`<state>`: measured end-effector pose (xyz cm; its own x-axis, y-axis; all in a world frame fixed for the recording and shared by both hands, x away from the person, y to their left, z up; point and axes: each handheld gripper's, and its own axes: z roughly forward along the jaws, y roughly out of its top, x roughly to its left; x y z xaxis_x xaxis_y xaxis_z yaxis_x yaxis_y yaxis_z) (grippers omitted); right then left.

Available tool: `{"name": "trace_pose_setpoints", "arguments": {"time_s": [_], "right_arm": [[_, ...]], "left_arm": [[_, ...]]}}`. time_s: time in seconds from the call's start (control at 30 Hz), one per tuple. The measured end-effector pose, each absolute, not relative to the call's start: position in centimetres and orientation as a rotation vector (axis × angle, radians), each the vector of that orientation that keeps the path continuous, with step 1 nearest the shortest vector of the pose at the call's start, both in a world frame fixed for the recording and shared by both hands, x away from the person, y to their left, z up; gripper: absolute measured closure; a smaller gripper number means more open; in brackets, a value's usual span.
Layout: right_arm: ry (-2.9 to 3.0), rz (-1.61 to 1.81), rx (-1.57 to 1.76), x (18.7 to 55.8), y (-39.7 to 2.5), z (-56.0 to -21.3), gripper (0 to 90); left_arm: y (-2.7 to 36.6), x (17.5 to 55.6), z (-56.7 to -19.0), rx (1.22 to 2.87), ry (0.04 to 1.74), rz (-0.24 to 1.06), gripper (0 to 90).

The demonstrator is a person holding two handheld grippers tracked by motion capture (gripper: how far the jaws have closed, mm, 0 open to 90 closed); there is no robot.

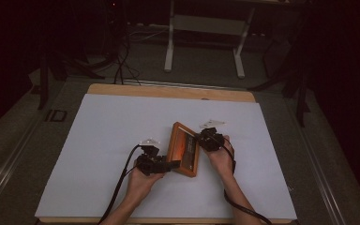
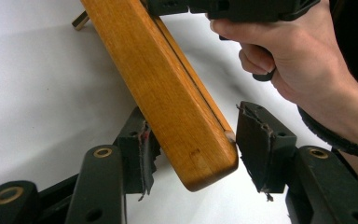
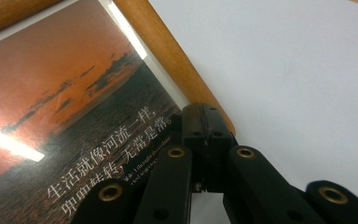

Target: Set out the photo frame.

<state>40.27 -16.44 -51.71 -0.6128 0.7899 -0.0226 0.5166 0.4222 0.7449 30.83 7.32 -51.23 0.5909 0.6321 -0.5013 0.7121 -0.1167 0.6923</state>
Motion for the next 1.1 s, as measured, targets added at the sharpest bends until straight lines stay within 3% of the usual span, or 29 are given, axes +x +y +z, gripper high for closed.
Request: {"name": "trace_pose_setpoints", "arguments": {"time_s": [0.33, 0.63, 1.1], "right_arm": [[2.316, 1.016, 1.122, 40.3, -16.9, -51.6, 90.0], [2.316, 0.995, 1.03, 37.6, -19.9, -48.8, 72.9], [2.213, 1.167, 1.043, 33.4, -25.3, -43.7, 65.9]], "left_arm": [[7.2, 31.3, -50.8, 1.803, 1.126, -0.109, 55.9], [5.4, 32.0, -49.2, 1.864, 1.052, -0.048, 63.4], [2.8, 31.5, -47.5, 1.985, 0.861, 0.089, 69.2]]}}
